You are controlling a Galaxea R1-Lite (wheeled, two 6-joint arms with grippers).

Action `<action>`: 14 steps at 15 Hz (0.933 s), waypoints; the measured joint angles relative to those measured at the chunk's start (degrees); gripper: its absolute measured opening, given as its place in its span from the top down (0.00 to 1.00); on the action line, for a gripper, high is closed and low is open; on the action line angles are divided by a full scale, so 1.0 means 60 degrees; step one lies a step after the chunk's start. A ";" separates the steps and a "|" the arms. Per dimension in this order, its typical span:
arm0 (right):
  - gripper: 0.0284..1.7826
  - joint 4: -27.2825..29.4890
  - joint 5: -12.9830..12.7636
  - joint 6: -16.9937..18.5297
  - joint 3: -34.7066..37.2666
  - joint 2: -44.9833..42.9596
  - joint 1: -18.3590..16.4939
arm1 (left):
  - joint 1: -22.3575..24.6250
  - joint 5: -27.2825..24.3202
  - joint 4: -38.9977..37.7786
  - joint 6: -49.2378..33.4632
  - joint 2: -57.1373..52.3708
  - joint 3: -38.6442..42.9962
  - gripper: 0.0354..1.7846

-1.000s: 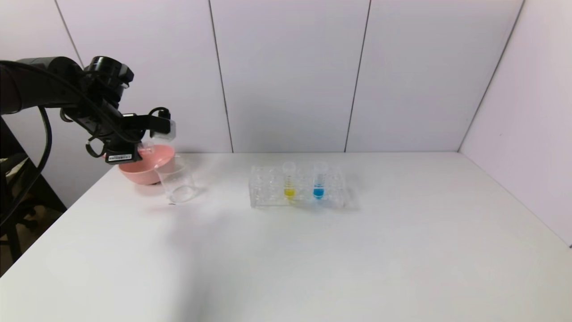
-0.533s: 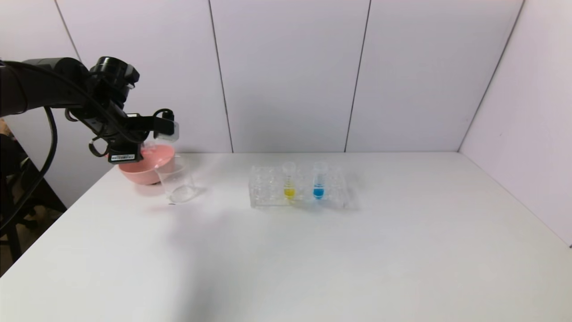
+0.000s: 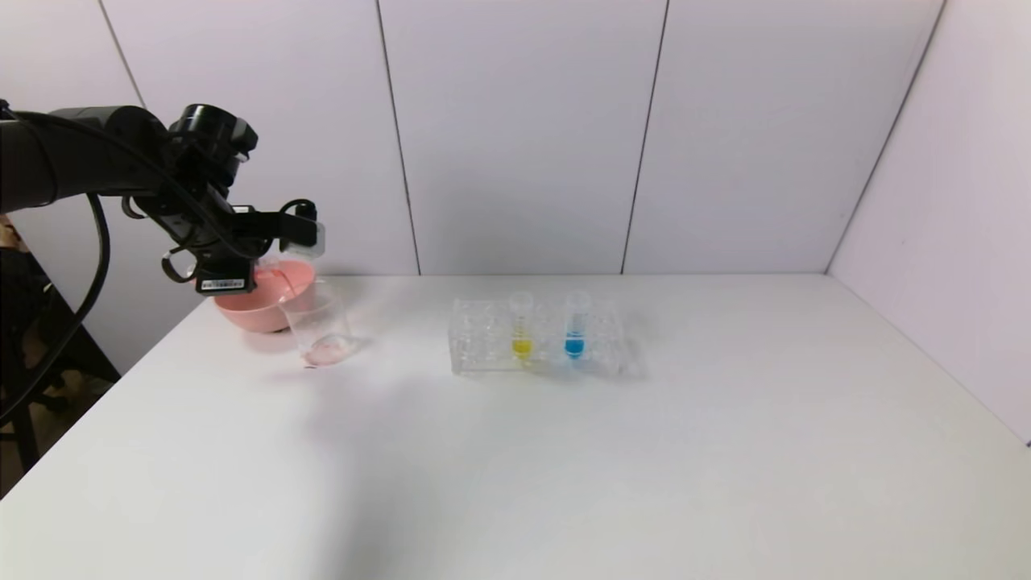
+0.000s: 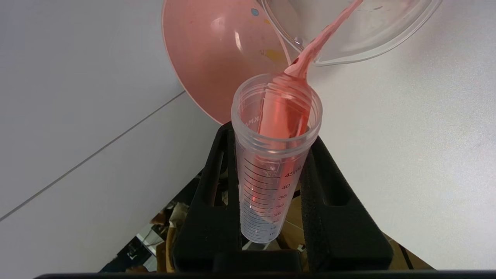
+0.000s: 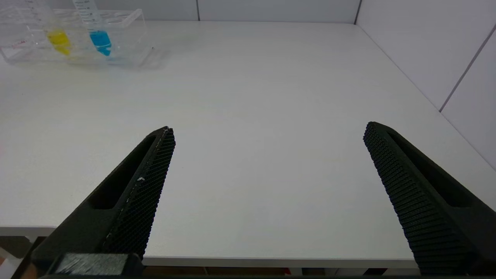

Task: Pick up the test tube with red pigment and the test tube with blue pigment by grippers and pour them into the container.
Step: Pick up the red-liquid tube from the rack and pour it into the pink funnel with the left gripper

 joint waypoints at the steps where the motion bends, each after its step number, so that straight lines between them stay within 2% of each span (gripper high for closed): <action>1: 0.00 0.0000 0.0000 0.0000 0.0000 0.0000 0.0000 | -0.0020 0.0022 0.0000 0.0006 0.0000 0.0000 0.76; 14: 0.00 0.0000 0.0000 0.0000 0.0000 0.0000 -0.0004 | -0.0112 0.0246 -0.0041 0.0000 0.0000 0.0000 0.76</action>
